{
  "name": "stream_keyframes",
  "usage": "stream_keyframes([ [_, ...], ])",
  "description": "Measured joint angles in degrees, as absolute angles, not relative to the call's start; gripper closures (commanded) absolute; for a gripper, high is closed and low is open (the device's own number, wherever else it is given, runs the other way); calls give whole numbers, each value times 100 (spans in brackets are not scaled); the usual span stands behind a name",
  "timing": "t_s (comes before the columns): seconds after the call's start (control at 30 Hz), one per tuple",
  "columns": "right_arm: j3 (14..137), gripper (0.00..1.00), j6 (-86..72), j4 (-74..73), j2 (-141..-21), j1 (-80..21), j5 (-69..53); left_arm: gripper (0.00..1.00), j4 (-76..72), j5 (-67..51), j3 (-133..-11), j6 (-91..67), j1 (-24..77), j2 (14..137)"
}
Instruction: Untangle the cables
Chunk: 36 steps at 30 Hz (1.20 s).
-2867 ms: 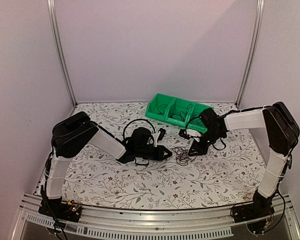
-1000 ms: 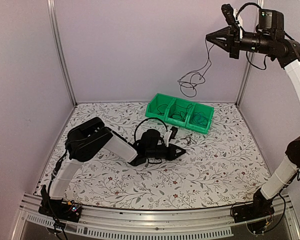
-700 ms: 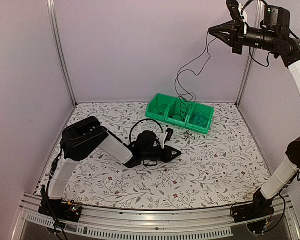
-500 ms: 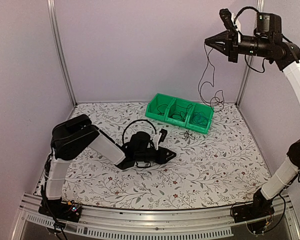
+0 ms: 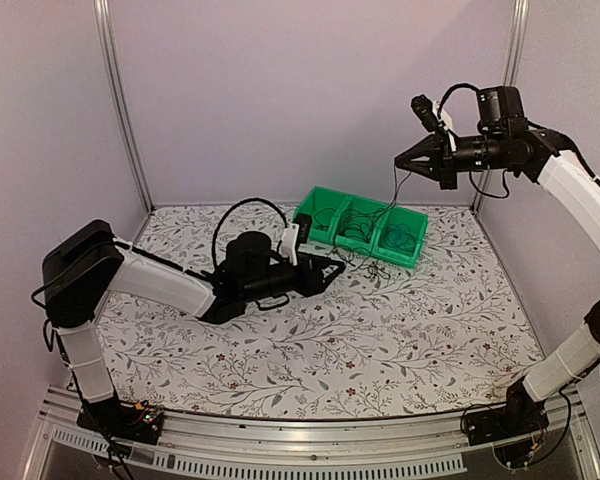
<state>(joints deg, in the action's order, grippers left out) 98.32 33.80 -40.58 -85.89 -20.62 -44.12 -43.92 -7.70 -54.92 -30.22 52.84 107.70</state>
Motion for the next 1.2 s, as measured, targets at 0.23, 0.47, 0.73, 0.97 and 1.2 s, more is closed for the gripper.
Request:
stream_keyframes([
  [0.23, 9170, 100, 3251, -3804, -8484, -2182, -4582, 48, -4377, -75, -5426, -2965, 5290, 10394],
  [0.47, 8882, 100, 3216, -3723, -8484, -2370, -4619, 43, -4165, 246, -5671, -2510, 5404, 10331],
  [0.73, 8879, 100, 3164, -3667, -8562, -2600, -4709, 41, -4174, 121, -6530, -1619, 5854, 10661],
  [0.97, 8879, 100, 3083, -3673, -8646, -2823, -4740, 43, -3839, 95, -7070, -1315, 5957, 11168],
  [1.2, 8919, 100, 3063, -3774, -8650, -3103, -4893, 47, -3481, 342, -7905, -1236, 5957, 11935],
])
